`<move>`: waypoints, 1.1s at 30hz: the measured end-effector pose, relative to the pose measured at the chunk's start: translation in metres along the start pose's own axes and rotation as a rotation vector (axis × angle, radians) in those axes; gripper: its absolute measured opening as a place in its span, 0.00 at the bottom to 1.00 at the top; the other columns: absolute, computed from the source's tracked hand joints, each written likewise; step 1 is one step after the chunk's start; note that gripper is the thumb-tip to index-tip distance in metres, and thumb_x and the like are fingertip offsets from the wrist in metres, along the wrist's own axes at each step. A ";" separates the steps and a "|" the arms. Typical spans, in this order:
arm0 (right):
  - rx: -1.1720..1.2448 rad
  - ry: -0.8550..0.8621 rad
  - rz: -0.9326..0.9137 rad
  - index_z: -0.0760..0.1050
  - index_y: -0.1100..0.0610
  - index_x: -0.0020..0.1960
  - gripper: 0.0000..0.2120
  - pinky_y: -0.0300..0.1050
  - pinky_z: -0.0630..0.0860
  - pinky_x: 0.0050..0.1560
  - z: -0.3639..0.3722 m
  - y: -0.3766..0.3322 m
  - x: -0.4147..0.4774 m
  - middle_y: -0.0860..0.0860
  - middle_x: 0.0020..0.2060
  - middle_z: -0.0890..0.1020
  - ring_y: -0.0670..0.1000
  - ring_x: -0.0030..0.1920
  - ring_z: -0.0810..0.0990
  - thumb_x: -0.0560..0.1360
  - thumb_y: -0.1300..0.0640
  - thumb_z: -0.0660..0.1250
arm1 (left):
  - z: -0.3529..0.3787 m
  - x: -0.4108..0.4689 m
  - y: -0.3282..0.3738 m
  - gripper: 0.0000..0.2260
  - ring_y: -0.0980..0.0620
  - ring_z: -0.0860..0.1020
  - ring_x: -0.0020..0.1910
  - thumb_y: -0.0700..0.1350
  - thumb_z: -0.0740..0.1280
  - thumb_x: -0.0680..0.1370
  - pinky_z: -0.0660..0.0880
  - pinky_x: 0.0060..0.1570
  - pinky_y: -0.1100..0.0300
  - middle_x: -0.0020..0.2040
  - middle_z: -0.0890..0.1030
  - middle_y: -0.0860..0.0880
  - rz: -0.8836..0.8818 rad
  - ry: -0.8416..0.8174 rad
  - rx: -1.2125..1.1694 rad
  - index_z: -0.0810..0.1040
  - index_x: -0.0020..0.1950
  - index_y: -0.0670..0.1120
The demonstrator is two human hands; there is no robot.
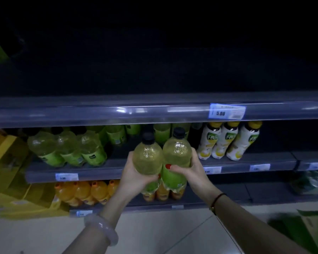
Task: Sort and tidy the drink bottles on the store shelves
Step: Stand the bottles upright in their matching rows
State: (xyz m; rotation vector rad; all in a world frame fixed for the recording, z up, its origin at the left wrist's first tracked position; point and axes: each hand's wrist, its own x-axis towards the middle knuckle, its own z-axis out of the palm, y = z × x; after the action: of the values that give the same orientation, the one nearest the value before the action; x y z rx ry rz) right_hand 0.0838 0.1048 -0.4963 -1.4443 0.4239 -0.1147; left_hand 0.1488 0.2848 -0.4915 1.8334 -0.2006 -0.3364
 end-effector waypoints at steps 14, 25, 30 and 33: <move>-0.062 0.116 -0.147 0.67 0.54 0.67 0.38 0.51 0.79 0.56 -0.050 0.078 0.147 0.52 0.57 0.81 0.51 0.56 0.81 0.62 0.63 0.80 | 0.082 0.146 -0.076 0.38 0.51 0.78 0.54 0.37 0.80 0.59 0.76 0.54 0.57 0.51 0.79 0.51 0.088 0.051 -0.076 0.67 0.65 0.47; -0.169 0.123 -0.188 0.63 0.47 0.65 0.34 0.42 0.78 0.56 -0.056 0.084 0.166 0.50 0.59 0.78 0.45 0.54 0.78 0.66 0.58 0.78 | 0.092 0.173 -0.090 0.40 0.55 0.76 0.52 0.40 0.81 0.59 0.71 0.46 0.70 0.47 0.75 0.60 0.119 0.085 -0.022 0.65 0.66 0.51; -0.504 0.275 -0.193 0.63 0.55 0.72 0.40 0.54 0.70 0.66 -0.050 0.080 0.153 0.57 0.65 0.70 0.57 0.65 0.71 0.65 0.50 0.78 | 0.087 0.162 -0.081 0.41 0.47 0.75 0.60 0.47 0.81 0.61 0.74 0.56 0.58 0.58 0.77 0.49 0.041 0.060 0.194 0.64 0.68 0.48; -0.536 0.269 -0.188 0.64 0.62 0.68 0.35 0.47 0.74 0.61 -0.045 0.072 0.133 0.58 0.61 0.76 0.56 0.61 0.75 0.69 0.52 0.76 | 0.089 0.130 -0.061 0.39 0.39 0.69 0.63 0.50 0.79 0.63 0.74 0.57 0.48 0.63 0.70 0.39 0.012 0.258 0.510 0.63 0.67 0.42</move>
State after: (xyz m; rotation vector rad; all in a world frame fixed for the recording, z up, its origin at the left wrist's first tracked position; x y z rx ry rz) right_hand 0.1783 0.0292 -0.5974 -2.0071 0.5643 -0.3714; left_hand 0.2399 0.1814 -0.5888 2.3556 -0.1239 -0.0331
